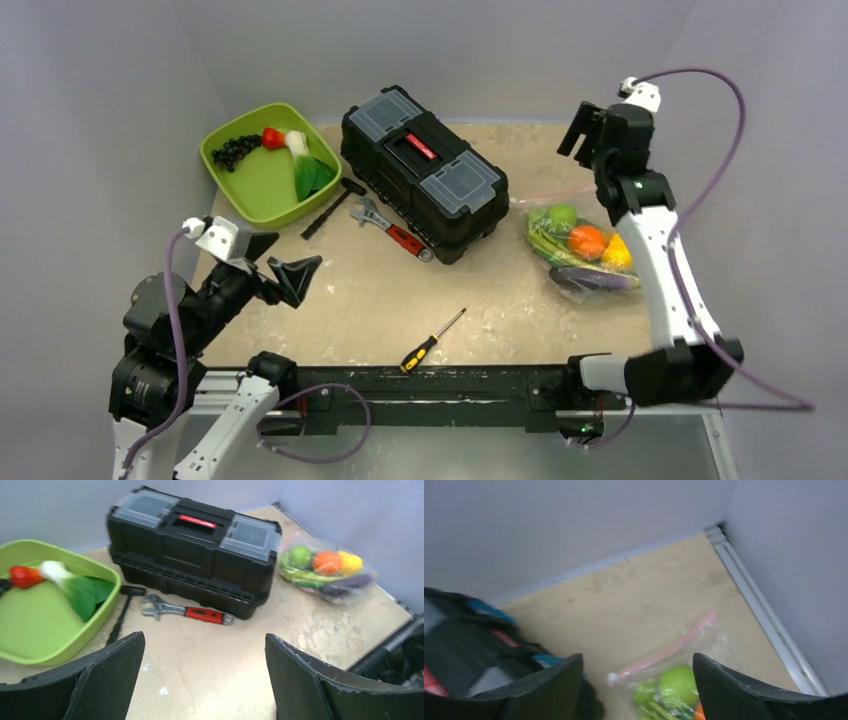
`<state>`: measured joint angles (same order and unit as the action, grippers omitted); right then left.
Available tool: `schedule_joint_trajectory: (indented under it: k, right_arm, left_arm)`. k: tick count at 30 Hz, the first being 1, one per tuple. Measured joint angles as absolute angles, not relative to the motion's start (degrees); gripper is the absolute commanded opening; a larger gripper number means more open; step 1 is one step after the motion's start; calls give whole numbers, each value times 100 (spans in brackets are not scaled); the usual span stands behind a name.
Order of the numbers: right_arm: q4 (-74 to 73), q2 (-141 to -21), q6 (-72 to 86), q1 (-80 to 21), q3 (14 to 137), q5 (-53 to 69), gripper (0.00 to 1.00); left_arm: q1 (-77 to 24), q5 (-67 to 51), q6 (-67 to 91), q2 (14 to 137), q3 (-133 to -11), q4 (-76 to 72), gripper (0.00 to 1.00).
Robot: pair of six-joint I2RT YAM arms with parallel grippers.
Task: Place the food in the zip-top bag and seal the zipper
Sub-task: Reset both arms
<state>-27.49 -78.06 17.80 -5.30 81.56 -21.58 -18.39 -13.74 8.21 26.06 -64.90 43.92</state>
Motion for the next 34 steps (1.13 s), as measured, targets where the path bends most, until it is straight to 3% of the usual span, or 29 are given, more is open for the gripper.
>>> schedule_joint_trajectory:
  k: [1, 4, 9, 17, 34]
  right_arm:
    - [-2746, -7489, 1774, -537, 8156, -1848, 86]
    - [-2692, -6403, 1745, -539, 8206, -1044, 98]
    - [-2467, -4936, 1750, -541, 8241, -340, 99]
    - [-2276, -3253, 1756, -541, 8071, -497, 99]
    - [-2757, -2858, 2071, -541, 8042, -1789, 99]
  left_arm:
    - [-1839, -1186, 845, 2574, -6545, 4407, 90]
    - [-1839, -701, 888, 2383, -6735, 4434, 91]
    - [-1839, 62, 891, 1951, -7242, 4359, 91]
    - [-1839, 952, 775, 1422, -7688, 3645, 90]
    - [-1839, 1293, 620, 1194, -7531, 3026, 89]
